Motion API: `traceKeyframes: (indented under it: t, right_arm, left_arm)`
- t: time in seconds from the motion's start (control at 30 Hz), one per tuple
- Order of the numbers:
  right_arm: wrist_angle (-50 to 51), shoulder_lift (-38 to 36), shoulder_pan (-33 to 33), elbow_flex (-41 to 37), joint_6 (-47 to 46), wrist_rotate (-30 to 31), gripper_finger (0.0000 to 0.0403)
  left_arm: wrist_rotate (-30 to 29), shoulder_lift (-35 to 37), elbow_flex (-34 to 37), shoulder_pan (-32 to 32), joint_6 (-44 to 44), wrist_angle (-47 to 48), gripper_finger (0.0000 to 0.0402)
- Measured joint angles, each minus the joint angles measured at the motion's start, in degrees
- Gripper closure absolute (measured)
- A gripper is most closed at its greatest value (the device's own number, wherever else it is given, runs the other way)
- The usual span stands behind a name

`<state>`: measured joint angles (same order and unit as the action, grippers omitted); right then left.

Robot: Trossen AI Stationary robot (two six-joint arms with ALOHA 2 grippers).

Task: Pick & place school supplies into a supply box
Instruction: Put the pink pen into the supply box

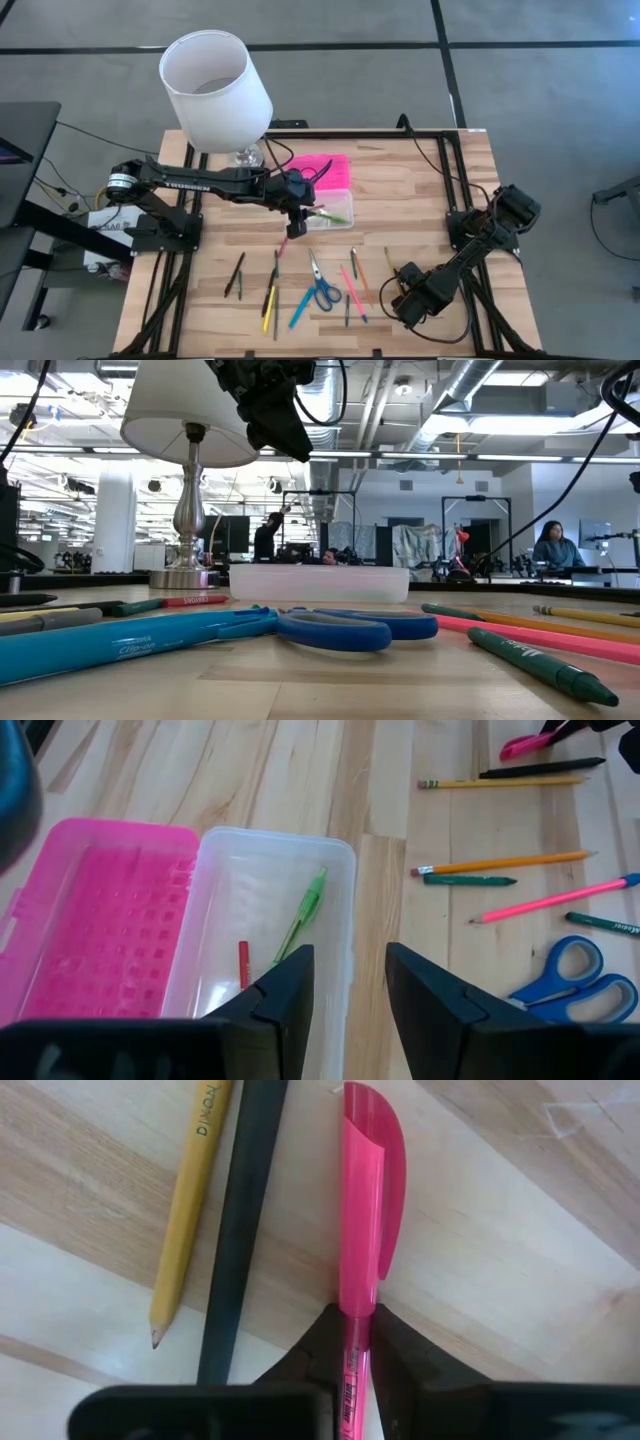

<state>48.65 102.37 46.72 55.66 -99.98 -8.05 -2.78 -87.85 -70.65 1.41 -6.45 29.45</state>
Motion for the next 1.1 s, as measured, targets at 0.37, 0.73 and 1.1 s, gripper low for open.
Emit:
traceKeyframes:
  t: [0.37,0.73,1.1]
  right_arm:
    - [0.12,0.04,0.00,-0.02,0.00,0.00,0.0370]
    - [0.29,-0.27,0.00,-0.02,0.00,0.02,0.0388]
    - [8.94,-8.36,0.04,-0.24,-2.60,2.21,0.0390]
  left_arm:
    - [-0.53,-0.02,0.00,0.00,1.19,0.00,0.0281]
    - [-1.07,-0.02,0.00,0.01,1.28,-0.01,0.0281]
    - [-2.22,-0.02,0.02,0.02,2.27,-0.76,0.0281]
